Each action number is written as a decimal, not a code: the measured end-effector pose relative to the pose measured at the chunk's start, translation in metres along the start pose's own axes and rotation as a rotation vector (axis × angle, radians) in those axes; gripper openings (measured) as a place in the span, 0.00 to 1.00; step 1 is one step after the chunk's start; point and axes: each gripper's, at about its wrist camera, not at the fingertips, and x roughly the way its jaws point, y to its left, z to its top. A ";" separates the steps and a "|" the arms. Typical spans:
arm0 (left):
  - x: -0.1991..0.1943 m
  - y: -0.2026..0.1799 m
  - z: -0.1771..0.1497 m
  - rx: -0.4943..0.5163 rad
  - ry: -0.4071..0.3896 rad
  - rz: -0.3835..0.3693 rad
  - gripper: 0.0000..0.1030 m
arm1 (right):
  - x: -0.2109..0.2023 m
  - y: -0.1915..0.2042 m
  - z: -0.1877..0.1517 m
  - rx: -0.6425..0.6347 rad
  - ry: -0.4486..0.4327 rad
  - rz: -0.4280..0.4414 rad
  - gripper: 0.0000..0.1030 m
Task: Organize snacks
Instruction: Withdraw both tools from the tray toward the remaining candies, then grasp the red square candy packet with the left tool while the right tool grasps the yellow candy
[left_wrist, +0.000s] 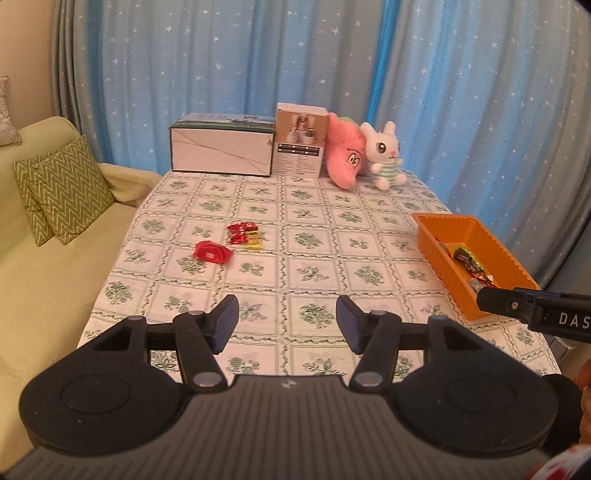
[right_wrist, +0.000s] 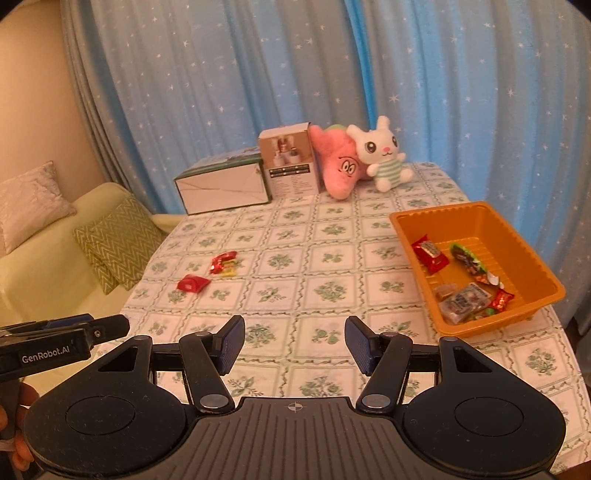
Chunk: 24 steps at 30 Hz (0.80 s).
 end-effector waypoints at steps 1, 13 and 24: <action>0.000 0.003 0.000 0.000 0.001 0.005 0.53 | 0.002 0.001 0.001 0.001 0.001 0.003 0.58; 0.021 0.035 0.008 -0.010 0.022 0.044 0.53 | 0.030 0.019 0.009 -0.033 0.010 0.038 0.58; 0.068 0.057 0.013 -0.002 0.058 0.040 0.52 | 0.078 0.031 0.016 -0.074 0.031 0.067 0.58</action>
